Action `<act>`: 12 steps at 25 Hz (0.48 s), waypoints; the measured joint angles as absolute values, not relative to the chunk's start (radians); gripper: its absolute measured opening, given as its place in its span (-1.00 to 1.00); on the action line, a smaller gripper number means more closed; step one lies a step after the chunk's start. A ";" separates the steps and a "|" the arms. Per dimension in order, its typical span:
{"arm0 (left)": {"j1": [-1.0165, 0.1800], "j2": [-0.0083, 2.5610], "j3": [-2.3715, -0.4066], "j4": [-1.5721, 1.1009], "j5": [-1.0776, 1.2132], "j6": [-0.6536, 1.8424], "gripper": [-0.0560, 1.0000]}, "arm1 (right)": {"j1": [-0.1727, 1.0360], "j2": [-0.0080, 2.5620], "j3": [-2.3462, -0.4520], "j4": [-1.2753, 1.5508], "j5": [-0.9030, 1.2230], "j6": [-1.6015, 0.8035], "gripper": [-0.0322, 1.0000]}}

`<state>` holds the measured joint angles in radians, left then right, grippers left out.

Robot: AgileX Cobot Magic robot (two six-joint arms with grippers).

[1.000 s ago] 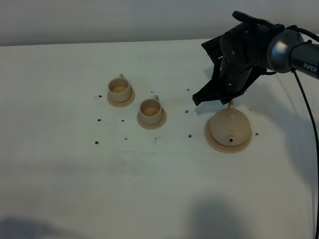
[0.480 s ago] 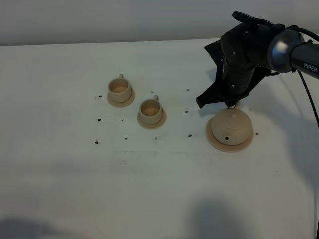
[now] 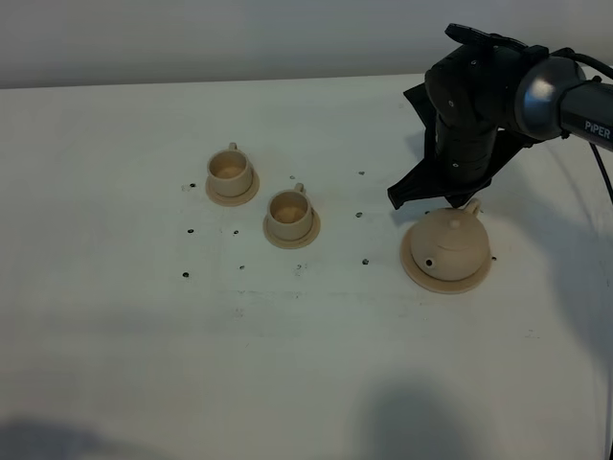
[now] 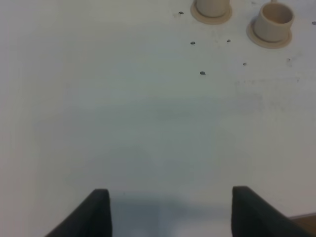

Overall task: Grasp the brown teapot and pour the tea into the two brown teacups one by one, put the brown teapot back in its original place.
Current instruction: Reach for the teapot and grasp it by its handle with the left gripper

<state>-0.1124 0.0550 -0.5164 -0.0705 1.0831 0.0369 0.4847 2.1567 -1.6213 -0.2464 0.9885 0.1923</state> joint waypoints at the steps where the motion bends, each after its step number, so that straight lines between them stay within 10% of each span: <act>1: -0.112 0.055 -0.516 -0.071 1.083 0.037 0.05 | 0.485 2.157 -1.621 -0.248 0.992 0.196 -0.95; 12: -0.112 0.055 -0.516 -0.071 1.083 0.037 0.05 | 0.485 2.157 -1.621 -0.272 1.051 0.252 -0.95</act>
